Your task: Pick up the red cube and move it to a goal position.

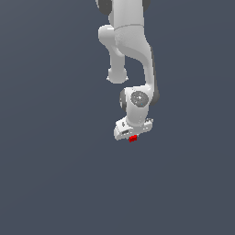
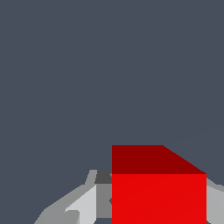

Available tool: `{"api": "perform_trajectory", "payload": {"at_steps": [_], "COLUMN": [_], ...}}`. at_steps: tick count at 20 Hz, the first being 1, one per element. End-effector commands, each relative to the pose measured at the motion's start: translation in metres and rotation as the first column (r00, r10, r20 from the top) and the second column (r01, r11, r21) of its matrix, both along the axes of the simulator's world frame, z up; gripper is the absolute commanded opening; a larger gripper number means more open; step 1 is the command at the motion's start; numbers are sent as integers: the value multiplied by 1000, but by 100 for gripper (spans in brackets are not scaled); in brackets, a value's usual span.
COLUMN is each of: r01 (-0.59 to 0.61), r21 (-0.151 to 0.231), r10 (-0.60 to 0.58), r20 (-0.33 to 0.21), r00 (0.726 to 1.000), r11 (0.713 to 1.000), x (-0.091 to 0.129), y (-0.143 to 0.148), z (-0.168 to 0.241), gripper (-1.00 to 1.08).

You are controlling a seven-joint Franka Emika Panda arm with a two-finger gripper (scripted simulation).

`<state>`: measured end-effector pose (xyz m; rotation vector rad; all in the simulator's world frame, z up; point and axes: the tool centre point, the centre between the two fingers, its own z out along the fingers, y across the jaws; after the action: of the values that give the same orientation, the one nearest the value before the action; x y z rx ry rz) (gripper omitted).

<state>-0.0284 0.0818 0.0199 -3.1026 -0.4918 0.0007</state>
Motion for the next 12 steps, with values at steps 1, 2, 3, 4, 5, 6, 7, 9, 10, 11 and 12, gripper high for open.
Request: {"api": "perform_trajectory", "payload": {"at_steps": [1, 2, 3, 4, 5, 6, 7, 9, 10, 11, 12], "r01": [0, 0, 0, 0, 0, 0, 0, 0, 0, 0, 0], "r21": [0, 0, 0, 0, 0, 0, 0, 0, 0, 0, 0], "r10": [0, 0, 0, 0, 0, 0, 0, 0, 0, 0, 0], "r20": [0, 0, 0, 0, 0, 0, 0, 0, 0, 0, 0], "r00": [1000, 1000, 1000, 1000, 1000, 1000, 1000, 1000, 1000, 1000, 1000], "r11": [1000, 1000, 1000, 1000, 1000, 1000, 1000, 1000, 1000, 1000, 1000], "x": [0, 0, 0, 0, 0, 0, 0, -1, -1, -2, -3], "y": [0, 0, 0, 0, 0, 0, 0, -1, -1, -1, -1], "z": [0, 0, 0, 0, 0, 1, 2, 6, 9, 12, 16], "gripper": [-100, -100, -100, -100, -100, -100, -100, -100, -100, -100, -100]}}
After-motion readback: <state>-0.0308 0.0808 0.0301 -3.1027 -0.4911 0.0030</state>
